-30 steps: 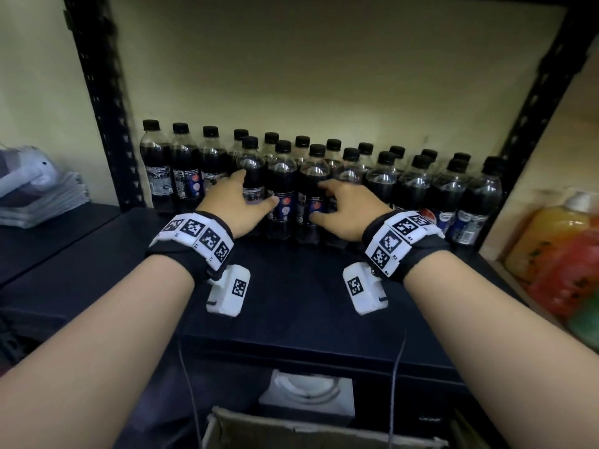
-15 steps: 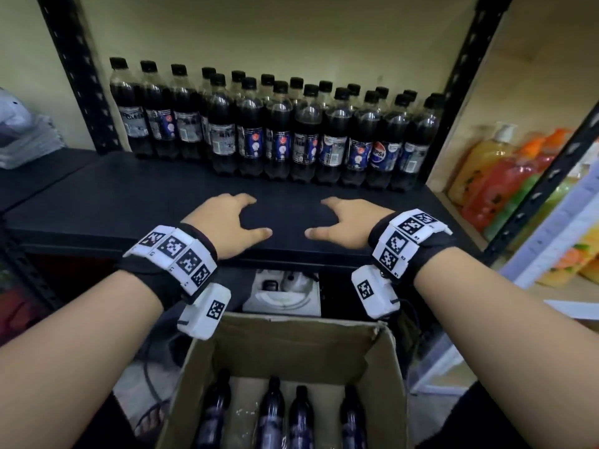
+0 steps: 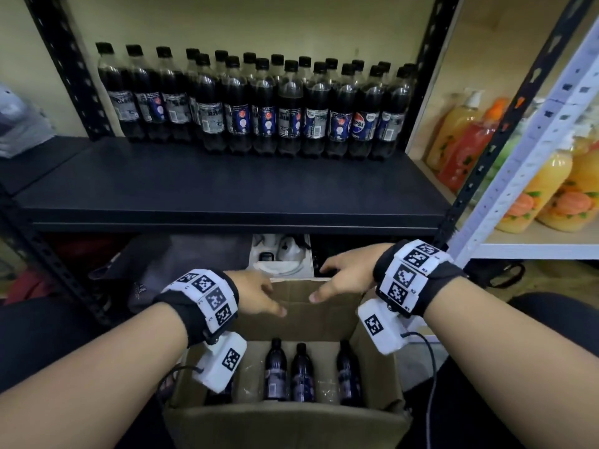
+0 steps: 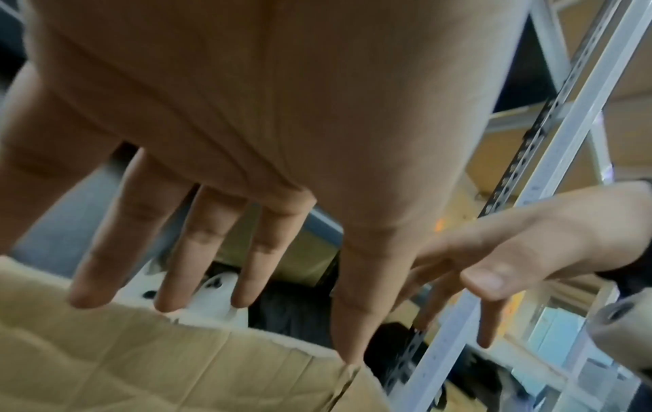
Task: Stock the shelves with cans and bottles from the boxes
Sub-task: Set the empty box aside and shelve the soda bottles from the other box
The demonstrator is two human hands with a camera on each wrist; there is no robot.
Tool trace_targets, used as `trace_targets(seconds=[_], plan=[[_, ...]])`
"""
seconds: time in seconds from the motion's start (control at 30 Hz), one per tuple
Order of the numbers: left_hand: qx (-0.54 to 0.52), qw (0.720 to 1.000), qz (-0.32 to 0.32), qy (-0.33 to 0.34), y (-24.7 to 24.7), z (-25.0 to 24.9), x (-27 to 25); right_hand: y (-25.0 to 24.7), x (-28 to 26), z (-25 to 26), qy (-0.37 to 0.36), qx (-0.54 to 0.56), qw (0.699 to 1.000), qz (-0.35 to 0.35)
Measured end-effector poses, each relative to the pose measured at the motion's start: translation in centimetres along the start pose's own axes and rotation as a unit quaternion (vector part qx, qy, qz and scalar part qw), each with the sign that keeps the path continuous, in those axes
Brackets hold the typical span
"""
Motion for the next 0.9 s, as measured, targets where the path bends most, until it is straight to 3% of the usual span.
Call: trace_targets(seconds=[0.27,0.43,0.67,0.9], plan=[[0.011,0.997,0.022,-0.066,5.2,0.6,4.2,8.0,5.5,-2.6,0.023,-0.019,0.995,0.094],[-0.003,0.994,0.008,-0.112,7.6,2.6,8.7,11.8,9.1,-5.3,0.050,0.008,0.996,0.076],[0.027,0.985,0.042,-0.168,10.9,4.9,11.8,15.2,13.9,-7.6,0.050,0.055,0.996,0.057],[0.055,0.980,0.070,-0.177,12.8,5.7,15.0,18.9,18.3,-8.7,0.044,0.082,0.994,0.060]])
Point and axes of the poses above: each hand's wrist, its own x-axis towards the middle knuckle, its own y-axis out of the palm, z = x × y, the point moved 7 cm from there along x, towards the middle knuckle, and after that the axes turned 14 degrees about -y, right-handed, at the moved point
